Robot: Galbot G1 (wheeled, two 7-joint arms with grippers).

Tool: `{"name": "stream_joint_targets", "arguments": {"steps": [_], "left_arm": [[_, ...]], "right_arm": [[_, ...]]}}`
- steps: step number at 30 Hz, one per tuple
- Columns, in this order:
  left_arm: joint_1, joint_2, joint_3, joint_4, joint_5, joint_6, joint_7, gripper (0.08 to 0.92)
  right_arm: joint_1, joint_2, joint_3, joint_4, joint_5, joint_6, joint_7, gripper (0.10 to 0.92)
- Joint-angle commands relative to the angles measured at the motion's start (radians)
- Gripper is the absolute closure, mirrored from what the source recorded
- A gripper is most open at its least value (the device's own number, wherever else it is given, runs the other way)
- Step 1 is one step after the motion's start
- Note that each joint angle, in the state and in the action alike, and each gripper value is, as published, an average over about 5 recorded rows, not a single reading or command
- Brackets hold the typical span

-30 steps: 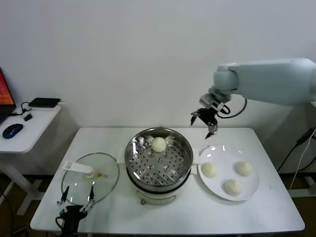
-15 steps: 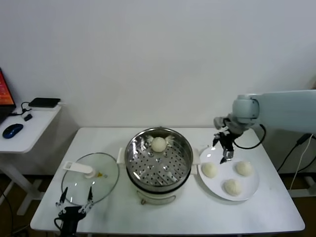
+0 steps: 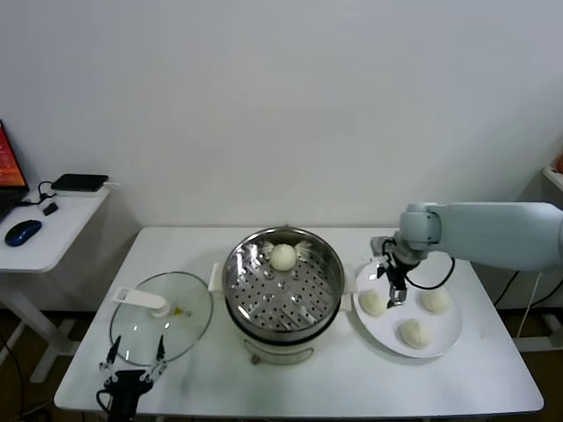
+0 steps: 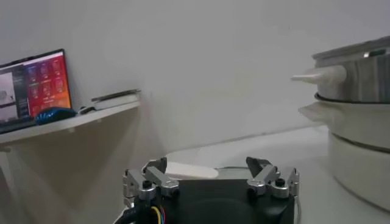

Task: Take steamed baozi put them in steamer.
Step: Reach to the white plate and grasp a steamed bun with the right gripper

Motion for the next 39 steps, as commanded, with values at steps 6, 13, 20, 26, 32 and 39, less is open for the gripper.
{"name": "stream_joint_targets", "arguments": {"steps": [6,13,20,26,32,39], "left_arm": [[-0.003,-0.048,-0.001,0.011,0.014,-0.004,0.0,0.177],[-0.003,-0.049,0.003,0.012,0.018,-0.009,0.0,0.177],[-0.002,-0.049,0.001,0.009,0.018,-0.01,0.0,0.177],[-0.002,-0.049,0.003,0.004,0.019,-0.008,-0.001,0.177],[-0.001,-0.043,0.001,0.005,0.019,-0.008,-0.001,0.177],[-0.003,-0.039,0.006,0.008,0.028,-0.011,-0.003,0.177]], "right_arm": [[-0.159,0.009,0.112,-0.084,-0.065,-0.023,0.027,0.203],[-0.161,0.015,0.118,-0.09,-0.071,-0.019,0.03,0.205],[-0.166,0.016,0.123,-0.092,-0.08,-0.019,0.03,0.28],[-0.147,0.017,0.118,-0.087,-0.086,-0.014,0.025,0.334],[0.051,0.003,0.006,0.008,-0.029,0.005,-0.01,0.338],[0.422,-0.009,-0.161,0.176,0.122,0.032,-0.089,0.338]]}}
